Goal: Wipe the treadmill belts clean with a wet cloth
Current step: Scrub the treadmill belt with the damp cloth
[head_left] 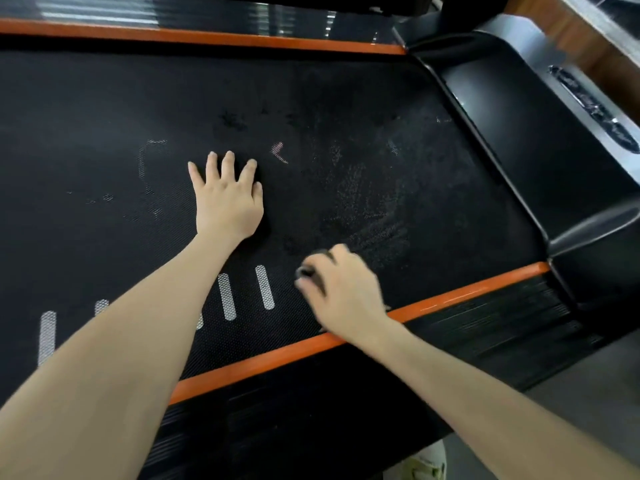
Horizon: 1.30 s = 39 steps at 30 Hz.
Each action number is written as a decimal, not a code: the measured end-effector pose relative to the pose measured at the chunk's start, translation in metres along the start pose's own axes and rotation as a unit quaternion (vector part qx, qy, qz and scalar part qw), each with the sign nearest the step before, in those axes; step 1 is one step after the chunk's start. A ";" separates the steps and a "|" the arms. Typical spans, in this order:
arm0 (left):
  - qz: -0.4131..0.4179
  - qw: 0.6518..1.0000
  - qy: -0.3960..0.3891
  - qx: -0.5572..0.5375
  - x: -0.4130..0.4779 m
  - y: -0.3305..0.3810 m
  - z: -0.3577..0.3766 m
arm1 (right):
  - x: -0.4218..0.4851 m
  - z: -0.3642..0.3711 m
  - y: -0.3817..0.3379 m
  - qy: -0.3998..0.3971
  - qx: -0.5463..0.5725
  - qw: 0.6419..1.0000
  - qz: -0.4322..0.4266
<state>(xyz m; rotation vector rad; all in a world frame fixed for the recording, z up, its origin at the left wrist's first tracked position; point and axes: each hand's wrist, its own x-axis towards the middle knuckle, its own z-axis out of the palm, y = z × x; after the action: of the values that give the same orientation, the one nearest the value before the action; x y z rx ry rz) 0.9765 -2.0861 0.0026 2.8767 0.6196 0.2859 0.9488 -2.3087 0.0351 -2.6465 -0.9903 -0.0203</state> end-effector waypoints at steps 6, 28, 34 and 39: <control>0.001 1.000 0.001 -0.012 0.000 -0.004 -0.001 | 0.021 -0.020 0.073 0.049 -0.131 0.990 0.004; 0.040 0.996 -0.035 0.074 0.032 -0.053 -0.023 | 0.195 0.031 0.027 0.107 -0.057 0.993 -0.009; 0.055 0.997 -0.048 0.028 0.041 -0.061 -0.009 | 0.265 0.036 0.044 0.123 -0.048 0.991 0.034; 0.056 0.997 -0.047 0.015 0.041 -0.062 -0.010 | 0.256 0.035 0.035 0.100 -0.021 0.995 0.011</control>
<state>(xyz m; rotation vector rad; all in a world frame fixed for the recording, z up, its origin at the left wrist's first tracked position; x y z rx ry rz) 0.9869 -2.0123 0.0046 2.9382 0.4500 0.1579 1.1631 -2.1599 0.0234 -2.6302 -0.9027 -0.2998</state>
